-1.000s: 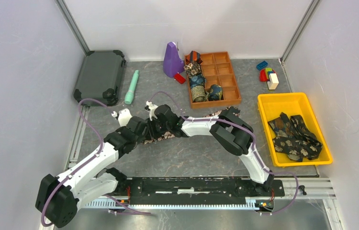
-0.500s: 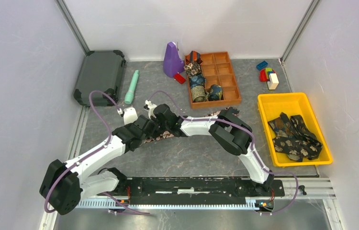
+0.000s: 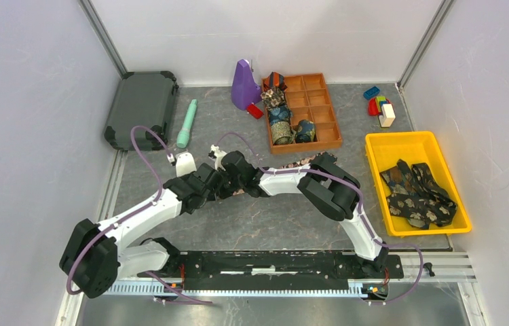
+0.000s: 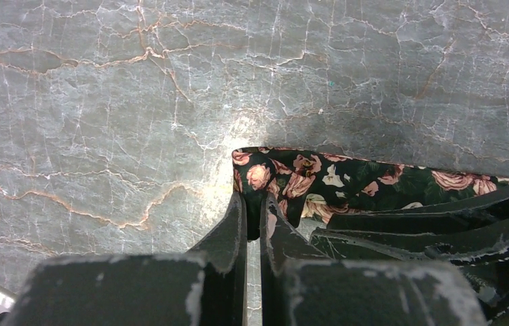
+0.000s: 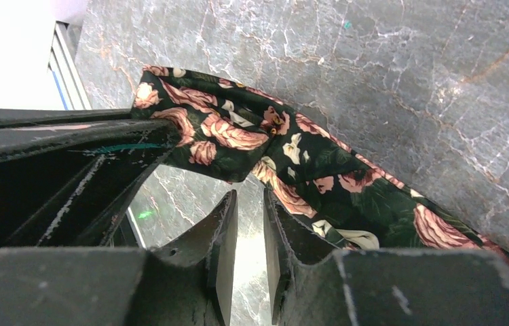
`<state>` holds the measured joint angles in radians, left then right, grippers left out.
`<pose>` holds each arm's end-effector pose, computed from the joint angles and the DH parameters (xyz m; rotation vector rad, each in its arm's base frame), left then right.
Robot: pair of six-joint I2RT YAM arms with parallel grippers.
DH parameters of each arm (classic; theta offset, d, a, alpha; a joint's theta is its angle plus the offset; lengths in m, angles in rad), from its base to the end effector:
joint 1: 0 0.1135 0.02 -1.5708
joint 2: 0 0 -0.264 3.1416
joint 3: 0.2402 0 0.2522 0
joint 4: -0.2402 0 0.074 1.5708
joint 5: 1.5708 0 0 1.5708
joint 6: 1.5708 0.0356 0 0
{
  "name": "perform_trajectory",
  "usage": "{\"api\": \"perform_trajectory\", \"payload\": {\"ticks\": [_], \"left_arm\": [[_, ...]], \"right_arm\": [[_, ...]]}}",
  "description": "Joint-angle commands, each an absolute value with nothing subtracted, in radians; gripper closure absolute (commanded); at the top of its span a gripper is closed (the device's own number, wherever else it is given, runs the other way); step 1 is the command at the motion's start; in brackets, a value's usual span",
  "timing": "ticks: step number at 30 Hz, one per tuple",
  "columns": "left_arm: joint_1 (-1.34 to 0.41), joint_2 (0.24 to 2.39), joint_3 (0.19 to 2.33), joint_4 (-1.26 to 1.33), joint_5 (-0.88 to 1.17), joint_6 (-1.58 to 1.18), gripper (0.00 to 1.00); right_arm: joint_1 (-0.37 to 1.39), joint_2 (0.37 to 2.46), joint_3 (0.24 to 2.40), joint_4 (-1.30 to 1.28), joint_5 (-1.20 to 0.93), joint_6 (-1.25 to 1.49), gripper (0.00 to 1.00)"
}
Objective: Roll the ties
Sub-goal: Roll the tie at the center of the board.
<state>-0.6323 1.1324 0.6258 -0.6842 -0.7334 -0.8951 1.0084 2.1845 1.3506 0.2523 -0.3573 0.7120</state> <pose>0.1661 -0.0922 0.1929 -0.4802 2.3080 0.3395 0.2405 0.4049 0.1293 -0.5951 2.3776 1.2845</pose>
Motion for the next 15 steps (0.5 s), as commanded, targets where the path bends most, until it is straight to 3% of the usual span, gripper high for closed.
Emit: {"api": "perform_trajectory", "payload": {"ticks": [1,15], "left_arm": [[-0.643,1.143,0.681,-0.705,-0.801,-0.948,0.98],[-0.66,1.159,0.72,-0.727,-0.797,-0.95,0.98]], "right_arm": [[1.019,2.148,1.374,0.323,-0.364,0.743,0.73],[1.019,2.306,1.528,0.358,-0.406,0.775,0.74]]}}
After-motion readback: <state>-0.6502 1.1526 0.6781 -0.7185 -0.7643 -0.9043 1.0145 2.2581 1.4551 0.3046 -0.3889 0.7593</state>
